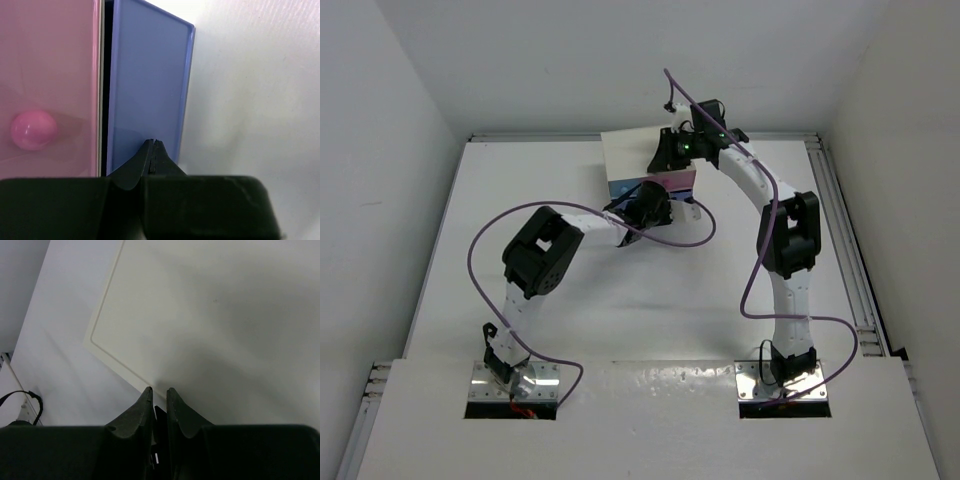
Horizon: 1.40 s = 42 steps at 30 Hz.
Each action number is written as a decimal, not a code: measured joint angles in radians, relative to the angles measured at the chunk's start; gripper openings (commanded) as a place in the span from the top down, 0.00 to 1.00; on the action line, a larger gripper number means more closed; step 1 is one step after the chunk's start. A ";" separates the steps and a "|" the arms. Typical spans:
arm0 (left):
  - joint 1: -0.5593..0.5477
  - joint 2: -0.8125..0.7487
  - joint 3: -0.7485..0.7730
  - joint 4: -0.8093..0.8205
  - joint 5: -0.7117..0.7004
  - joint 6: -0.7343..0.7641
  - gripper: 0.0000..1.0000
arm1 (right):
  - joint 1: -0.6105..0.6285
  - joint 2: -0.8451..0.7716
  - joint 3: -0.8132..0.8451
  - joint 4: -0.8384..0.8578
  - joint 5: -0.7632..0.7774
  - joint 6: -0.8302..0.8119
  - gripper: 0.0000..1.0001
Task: Sort the stationery into containers
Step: Close the drawer
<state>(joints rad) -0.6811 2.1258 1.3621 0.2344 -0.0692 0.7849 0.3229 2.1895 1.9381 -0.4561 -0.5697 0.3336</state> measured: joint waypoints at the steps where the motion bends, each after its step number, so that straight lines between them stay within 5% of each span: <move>1: 0.000 0.005 0.007 -0.003 -0.002 0.008 1.00 | 0.000 0.000 0.000 0.001 0.000 0.001 0.84; 18: -0.001 0.034 0.034 -0.005 -0.031 0.075 1.00 | -0.001 0.000 -0.014 0.023 -0.014 0.018 0.82; 26: -0.019 -0.077 -0.065 -0.034 -0.024 0.024 1.00 | -0.003 -0.014 -0.014 0.037 -0.034 0.059 0.41; 32: -0.078 -0.296 -0.142 -0.116 0.033 -0.143 0.95 | -0.062 -0.043 -0.014 0.037 -0.013 0.122 0.32; 40: -0.112 -0.600 -0.189 -0.317 0.152 -0.415 0.70 | -0.231 -0.320 -0.121 0.036 0.011 0.122 0.22; 41: -0.099 -0.626 -0.191 -0.349 0.161 -0.447 0.61 | -0.259 -0.375 -0.155 0.034 0.012 0.110 0.20; 42: -0.080 -0.653 -0.193 -0.388 0.175 -0.481 0.35 | -0.286 -0.435 -0.197 0.031 0.013 0.090 0.17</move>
<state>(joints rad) -0.7616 1.4723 1.1687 -0.1535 0.1059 0.3035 0.0364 1.7550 1.7412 -0.4252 -0.5571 0.4236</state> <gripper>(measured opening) 0.345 0.787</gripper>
